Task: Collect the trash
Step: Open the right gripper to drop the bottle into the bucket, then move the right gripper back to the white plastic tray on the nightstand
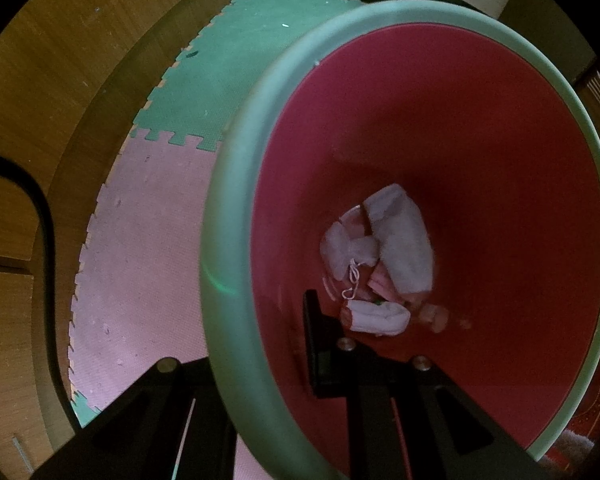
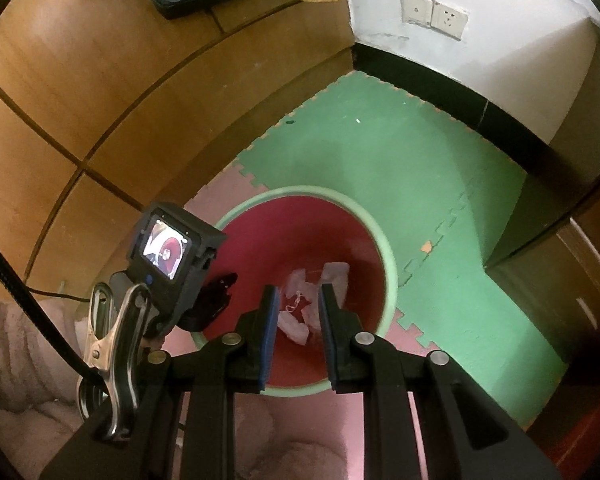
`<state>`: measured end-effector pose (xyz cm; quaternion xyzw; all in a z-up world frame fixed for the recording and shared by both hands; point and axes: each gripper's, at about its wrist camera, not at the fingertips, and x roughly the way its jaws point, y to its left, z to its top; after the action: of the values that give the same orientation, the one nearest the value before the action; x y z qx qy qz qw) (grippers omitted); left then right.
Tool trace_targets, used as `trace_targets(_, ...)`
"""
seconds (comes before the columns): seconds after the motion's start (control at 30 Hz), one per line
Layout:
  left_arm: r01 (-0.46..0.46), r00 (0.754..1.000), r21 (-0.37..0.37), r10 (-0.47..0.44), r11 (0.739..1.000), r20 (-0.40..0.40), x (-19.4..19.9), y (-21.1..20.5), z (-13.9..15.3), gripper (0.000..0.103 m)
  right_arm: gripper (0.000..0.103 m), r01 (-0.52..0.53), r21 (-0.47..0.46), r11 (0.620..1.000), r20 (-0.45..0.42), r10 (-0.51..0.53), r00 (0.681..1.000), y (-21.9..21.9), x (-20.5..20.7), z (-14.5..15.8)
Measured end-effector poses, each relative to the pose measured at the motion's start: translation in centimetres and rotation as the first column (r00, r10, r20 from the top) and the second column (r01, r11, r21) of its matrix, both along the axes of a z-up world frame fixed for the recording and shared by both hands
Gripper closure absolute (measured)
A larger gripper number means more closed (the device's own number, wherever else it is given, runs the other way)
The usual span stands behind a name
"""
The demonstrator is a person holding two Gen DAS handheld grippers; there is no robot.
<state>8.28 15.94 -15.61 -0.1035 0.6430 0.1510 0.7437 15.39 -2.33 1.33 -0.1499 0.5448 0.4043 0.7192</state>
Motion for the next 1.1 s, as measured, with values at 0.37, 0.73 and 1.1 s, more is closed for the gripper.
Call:
trace_targets(0.37, 0.0, 1.0, 0.0, 0.0, 1.0, 0.0, 0.0, 0.0, 0.0, 0.093, 0.077, 0.103, 0.031, 0.994, 0.079, -0.106, 0.991, -2.0, 2.0, 3.6)
trace_targets(0.73, 0.003, 1.0, -0.001, -0.003, 1.0, -0.006, 0.0, 0.0, 0.0, 0.093, 0.077, 0.221, 0.076, 0.972, 0.221, -0.233, 0.947, -5.5, 4.2, 10.0)
trace_targets(1.1, 0.011, 1.0, 0.003, -0.011, 1.0, -0.007, -0.2, 0.0, -0.1, 0.093, 0.054, 0.387, 0.1, 0.917, 0.389, -0.394, 0.833, -10.6, 6.2, 16.0)
